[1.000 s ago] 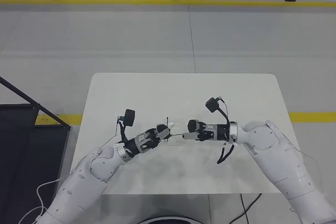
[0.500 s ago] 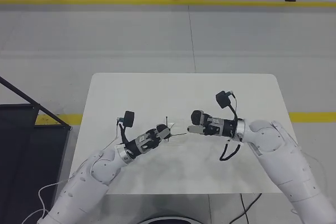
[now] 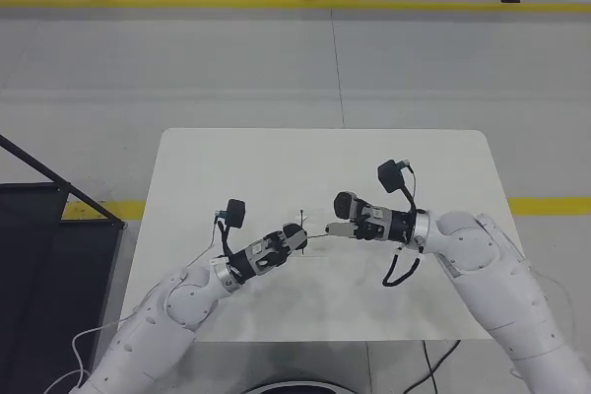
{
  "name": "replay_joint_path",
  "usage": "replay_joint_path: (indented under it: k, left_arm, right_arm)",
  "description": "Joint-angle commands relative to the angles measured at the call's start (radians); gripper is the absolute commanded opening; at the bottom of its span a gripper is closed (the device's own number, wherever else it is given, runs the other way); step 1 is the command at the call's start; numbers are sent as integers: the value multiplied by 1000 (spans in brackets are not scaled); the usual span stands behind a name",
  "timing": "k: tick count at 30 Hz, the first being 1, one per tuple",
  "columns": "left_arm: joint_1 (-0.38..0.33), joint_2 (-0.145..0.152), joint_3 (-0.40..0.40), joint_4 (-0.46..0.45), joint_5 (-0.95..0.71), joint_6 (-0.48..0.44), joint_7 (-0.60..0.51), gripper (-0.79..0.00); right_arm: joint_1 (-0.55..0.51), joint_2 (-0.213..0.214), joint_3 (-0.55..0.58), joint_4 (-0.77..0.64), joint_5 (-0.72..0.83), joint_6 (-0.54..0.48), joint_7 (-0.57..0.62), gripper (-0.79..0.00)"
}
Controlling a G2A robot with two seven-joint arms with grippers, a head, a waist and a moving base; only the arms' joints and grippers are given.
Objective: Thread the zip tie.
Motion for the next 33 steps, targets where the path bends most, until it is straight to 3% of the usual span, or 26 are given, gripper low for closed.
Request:
replay_joint_path:
  k: [1,4,11,14,16,23,33]
  left_arm:
    - [-2,-3,8,0,2,7,-6,-785]
    - [-8,-8,20,5,4,15,-14,-785]
    - [-24,-19,37,31,-7,16,-29,-785]
    - [-33,-24,42,46,-14,11,-33,-785]
    - [-37,-26,43,51,-16,9,-35,-785]
    - [-41,-32,39,68,-21,-1,-39,-785]
    - [-44,-40,35,84,-25,-9,-38,-785]
  right_arm:
    - [7,-1,-2,-11,-22,12,-4,0]
    - [18,-5,-9,-24,-54,40,-12,-12]
    - [55,-18,-48,-16,-91,92,10,-219]
    - [70,-25,-65,-10,-111,114,6,-400]
    - [76,-29,-72,-4,-112,116,2,-446]
    - [85,-35,-78,9,-110,113,3,-545]
    - [81,-39,-78,6,-105,109,20,-542]
